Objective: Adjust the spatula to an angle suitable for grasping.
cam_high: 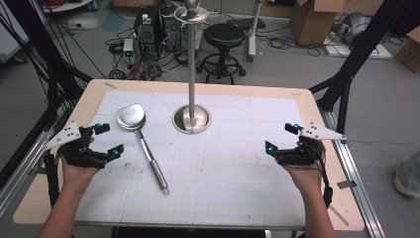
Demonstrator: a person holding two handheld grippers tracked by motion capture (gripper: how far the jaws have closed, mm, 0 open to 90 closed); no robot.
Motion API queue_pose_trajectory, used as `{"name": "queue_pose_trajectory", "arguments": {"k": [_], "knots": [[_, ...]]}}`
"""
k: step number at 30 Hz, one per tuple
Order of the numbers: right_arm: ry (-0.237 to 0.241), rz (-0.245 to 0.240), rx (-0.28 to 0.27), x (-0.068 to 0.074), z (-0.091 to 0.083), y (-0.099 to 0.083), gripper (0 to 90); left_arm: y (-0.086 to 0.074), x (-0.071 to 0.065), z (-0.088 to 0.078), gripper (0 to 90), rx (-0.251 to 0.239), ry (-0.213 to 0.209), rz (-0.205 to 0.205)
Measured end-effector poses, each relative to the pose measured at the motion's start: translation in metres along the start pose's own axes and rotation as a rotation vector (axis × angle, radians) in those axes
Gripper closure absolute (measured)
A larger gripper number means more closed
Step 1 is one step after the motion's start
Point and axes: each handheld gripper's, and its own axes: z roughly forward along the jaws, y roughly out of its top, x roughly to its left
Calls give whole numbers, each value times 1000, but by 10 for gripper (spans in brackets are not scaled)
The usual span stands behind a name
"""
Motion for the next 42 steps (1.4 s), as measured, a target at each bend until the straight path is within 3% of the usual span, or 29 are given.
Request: {"name": "queue_pose_trajectory", "arguments": {"k": [6, 11, 22, 30, 42], "knots": [[5, 23, 14, -5, 3, -5, 6, 0, 0, -1, 17, 9, 3, 12], [3, 8, 16, -1, 2, -4, 6, 1, -3, 0, 17, 19, -4, 29], [2, -1, 19, 3, 2, 0, 6, 5, -5, -2, 17, 0, -7, 25], [3, 0, 17, 2, 3, -1, 6, 5, -7, 0, 17, 21, -11, 39], [6, -5, 27, 4, 5, -1, 6, 9, -12, 7, 17, 39, -50, 66]]}}
